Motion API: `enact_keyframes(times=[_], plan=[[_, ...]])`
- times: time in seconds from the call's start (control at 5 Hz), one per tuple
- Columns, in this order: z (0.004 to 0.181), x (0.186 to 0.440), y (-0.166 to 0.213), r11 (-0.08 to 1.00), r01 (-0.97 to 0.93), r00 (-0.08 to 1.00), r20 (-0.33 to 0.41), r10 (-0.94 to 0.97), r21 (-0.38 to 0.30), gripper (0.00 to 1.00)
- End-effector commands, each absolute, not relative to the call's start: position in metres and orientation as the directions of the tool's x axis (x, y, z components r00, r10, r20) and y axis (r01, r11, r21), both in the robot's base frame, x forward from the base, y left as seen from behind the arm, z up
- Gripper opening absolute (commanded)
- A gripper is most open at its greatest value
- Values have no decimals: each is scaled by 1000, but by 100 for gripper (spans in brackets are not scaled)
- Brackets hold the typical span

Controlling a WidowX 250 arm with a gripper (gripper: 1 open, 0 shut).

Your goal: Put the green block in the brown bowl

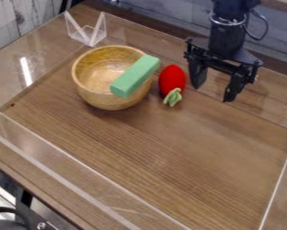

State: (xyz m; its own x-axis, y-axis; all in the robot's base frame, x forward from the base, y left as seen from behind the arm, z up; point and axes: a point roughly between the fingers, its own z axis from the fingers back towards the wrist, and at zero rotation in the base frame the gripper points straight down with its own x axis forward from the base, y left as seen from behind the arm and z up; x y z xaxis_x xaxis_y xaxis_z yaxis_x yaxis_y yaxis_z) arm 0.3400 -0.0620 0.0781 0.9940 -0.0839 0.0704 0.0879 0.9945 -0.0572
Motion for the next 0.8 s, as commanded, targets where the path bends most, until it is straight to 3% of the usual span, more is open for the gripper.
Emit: enact_keyframes(times=[0.0, 0.2, 0.6], plan=[[101, 334, -56, 995, 78, 988, 141, -69, -65, 100], [94, 326, -45, 997, 54, 990, 130, -46, -63, 100], [101, 333, -29, 998, 23, 990, 138, -14, -64, 100]])
